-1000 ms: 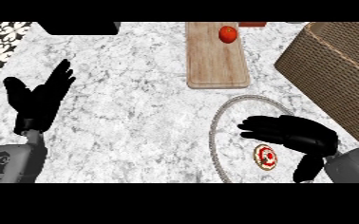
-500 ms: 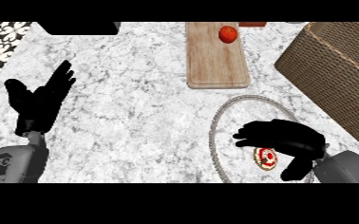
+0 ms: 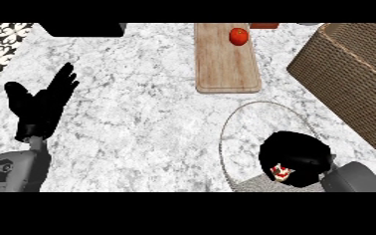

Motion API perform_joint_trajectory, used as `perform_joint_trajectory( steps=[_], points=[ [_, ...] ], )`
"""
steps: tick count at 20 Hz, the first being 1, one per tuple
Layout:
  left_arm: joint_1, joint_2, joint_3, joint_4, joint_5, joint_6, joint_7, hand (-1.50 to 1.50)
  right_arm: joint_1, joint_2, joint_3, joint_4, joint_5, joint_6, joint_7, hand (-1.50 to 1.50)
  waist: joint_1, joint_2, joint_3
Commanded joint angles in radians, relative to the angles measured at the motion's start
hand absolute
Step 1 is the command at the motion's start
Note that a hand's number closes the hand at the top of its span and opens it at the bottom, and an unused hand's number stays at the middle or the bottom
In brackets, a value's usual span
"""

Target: Pick the cupcake from the placemat and place it in the basket

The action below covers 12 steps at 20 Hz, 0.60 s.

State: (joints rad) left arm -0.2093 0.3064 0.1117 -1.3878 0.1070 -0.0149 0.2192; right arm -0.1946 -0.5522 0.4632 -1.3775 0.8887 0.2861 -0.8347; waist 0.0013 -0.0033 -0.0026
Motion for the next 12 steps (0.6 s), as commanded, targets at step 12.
perform_joint_trajectory(
  steps=[12],
  points=[
    [0.021,0.000,0.028,0.008,-0.012,0.004,-0.010,0.00,-0.005,0.392,-0.376,0.164,-0.058,-0.116,0.776,1.50,-0.046,0.004,-0.001]
  ],
)
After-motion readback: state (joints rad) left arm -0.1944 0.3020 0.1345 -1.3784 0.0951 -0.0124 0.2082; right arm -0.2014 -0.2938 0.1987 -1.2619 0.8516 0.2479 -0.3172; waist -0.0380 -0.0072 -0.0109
